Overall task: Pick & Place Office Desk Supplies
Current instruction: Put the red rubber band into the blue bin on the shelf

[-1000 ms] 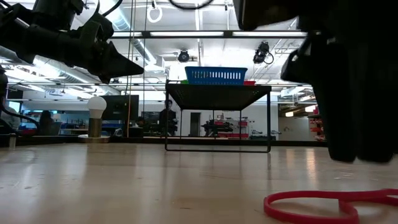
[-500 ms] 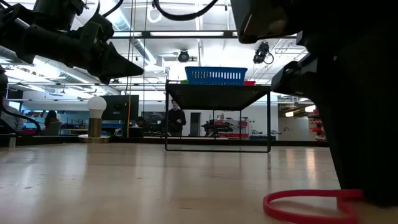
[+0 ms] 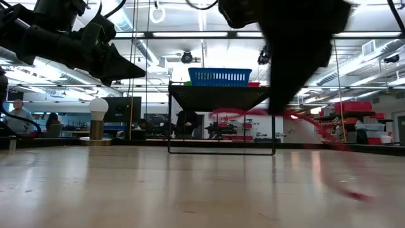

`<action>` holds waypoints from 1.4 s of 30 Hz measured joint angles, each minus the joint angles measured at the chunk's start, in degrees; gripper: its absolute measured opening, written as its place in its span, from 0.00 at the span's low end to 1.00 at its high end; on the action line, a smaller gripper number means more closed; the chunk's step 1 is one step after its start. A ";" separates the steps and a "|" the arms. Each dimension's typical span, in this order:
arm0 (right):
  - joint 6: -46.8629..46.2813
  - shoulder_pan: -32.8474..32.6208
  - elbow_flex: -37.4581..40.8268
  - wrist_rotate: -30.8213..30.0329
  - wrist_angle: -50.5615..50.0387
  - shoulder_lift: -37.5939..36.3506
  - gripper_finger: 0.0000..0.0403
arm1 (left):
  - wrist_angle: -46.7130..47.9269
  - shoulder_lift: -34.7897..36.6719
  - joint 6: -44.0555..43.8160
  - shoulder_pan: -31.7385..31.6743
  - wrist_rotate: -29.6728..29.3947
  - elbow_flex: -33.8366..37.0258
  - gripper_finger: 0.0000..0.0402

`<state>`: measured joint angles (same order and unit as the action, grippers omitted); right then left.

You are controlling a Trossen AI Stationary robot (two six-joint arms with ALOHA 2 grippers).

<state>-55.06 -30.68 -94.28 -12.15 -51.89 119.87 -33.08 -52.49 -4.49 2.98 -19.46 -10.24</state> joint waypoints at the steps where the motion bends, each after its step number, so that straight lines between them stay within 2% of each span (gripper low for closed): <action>1: -2.62 0.48 0.00 -1.79 -1.06 -0.68 0.01 | 0.00 0.00 0.01 0.00 0.02 -0.01 0.05; 7: -15.35 1.63 -0.02 -17.08 -6.06 -2.00 0.00 | -0.01 0.00 0.00 -0.04 0.01 -0.02 0.05; 9: -17.22 1.36 -0.07 -23.21 -5.70 -1.58 0.00 | -0.01 0.00 0.00 -0.02 0.00 -0.02 0.05; 11: -17.44 1.00 0.32 -26.43 -5.69 -0.28 0.00 | 0.02 0.00 0.00 0.00 0.01 -0.01 0.05; 19: -17.61 -1.38 6.74 -17.75 -4.23 2.76 0.00 | 0.37 0.00 0.02 -0.01 0.00 -0.01 0.05; 25: -14.43 -2.51 8.41 -10.45 2.54 2.79 0.03 | 0.42 0.00 1.02 -0.04 0.00 0.00 0.05; 42: -13.68 -0.83 8.52 -5.92 3.68 2.45 0.45 | 0.67 0.00 -0.05 0.00 -0.12 0.00 0.05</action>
<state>-68.74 -31.51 -85.76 -18.07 -48.21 122.31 -32.41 -52.49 -4.54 2.98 -19.58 -10.24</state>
